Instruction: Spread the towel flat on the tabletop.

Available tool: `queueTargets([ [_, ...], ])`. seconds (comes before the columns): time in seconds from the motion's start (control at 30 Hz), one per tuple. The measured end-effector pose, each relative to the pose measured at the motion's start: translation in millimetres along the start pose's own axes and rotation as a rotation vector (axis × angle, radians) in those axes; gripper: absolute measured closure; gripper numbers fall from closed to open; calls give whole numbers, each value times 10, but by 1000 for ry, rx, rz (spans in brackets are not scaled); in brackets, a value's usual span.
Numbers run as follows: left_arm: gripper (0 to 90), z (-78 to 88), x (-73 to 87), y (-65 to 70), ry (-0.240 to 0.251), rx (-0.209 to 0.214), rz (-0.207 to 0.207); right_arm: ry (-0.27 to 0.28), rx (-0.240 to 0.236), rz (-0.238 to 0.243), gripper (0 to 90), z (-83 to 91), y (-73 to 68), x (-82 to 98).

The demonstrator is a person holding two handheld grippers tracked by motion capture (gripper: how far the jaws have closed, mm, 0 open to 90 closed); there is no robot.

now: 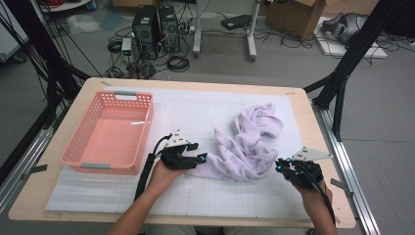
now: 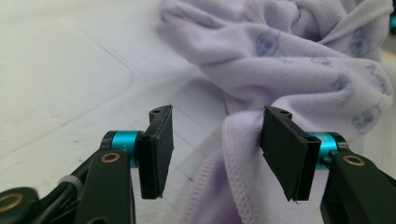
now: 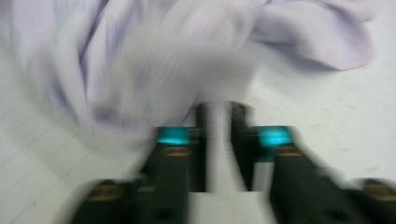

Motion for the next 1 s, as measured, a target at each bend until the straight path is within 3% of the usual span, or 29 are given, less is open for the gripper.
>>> queueTargets([
  [0.03, 435, -64, 30, 48, -49, 23, -20, 35, 30, -45, 633, 44, 89, -23],
  [0.13, 436, -127, 51, 98, -84, 35, -42, 75, 44, -94, 537, 36, 190, -80],
  [0.17, 469, -150, 59, 135, -111, 33, -80, 86, 45, -109, 497, 8, 219, -103],
  [0.27, 722, -145, 64, 154, -114, 45, -84, 110, -8, -185, 484, -111, 251, -176],
  [0.37, 814, -113, 69, 145, -112, 54, -82, 107, -57, -215, 478, -269, 202, -254],
  [0.53, 828, -35, 101, 160, -89, 47, -85, 70, -111, -190, 465, -517, 52, -357],
  [0.57, 830, -16, 117, 169, -88, 51, -86, 28, -132, -168, 462, -668, -43, -404],
  [0.63, 831, 36, 124, 198, -74, 53, -86, 6, -144, -164, 463, -749, -88, -418],
  [0.67, 831, 64, 127, 211, -69, 57, -85, -23, -159, -158, 487, -827, -132, -428],
  [0.7, 831, 94, 133, 219, -65, 60, -84, -53, -211, -150, 634, -904, -205, -463],
  [0.77, 831, 149, 151, 216, -60, 62, -76, -72, -225, -133, 723, -905, -229, -536],
  [0.83, 832, 193, 166, 203, -58, 62, -64, -45, -204, -91, 742, -887, -207, -660],
  [0.87, 831, 210, 172, 200, -56, 63, -60, -25, -167, -84, 742, -871, -184, -744],
  [0.9, 831, 225, 179, 198, -53, 64, -57, -25, -167, -84, 742, -871, -184, -744],
  [0.97, 832, 257, 197, 201, -54, 65, -56, 37, -86, -78, 737, -843, -123, -954],
  [1.0, 833, 268, 202, 208, -51, 68, -54, 82, -7, -46, 731, -852, -86, -1188],
])
Point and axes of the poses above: each handheld gripper's, and its own axes: z roughly backward along the jaws, x roughly out of its underside, y roughly to its right, the point moved 5 cm from there along -z, roughly forward along the jaws, and after that the axes turned 5 degrees about x, right-handed, at the moved point
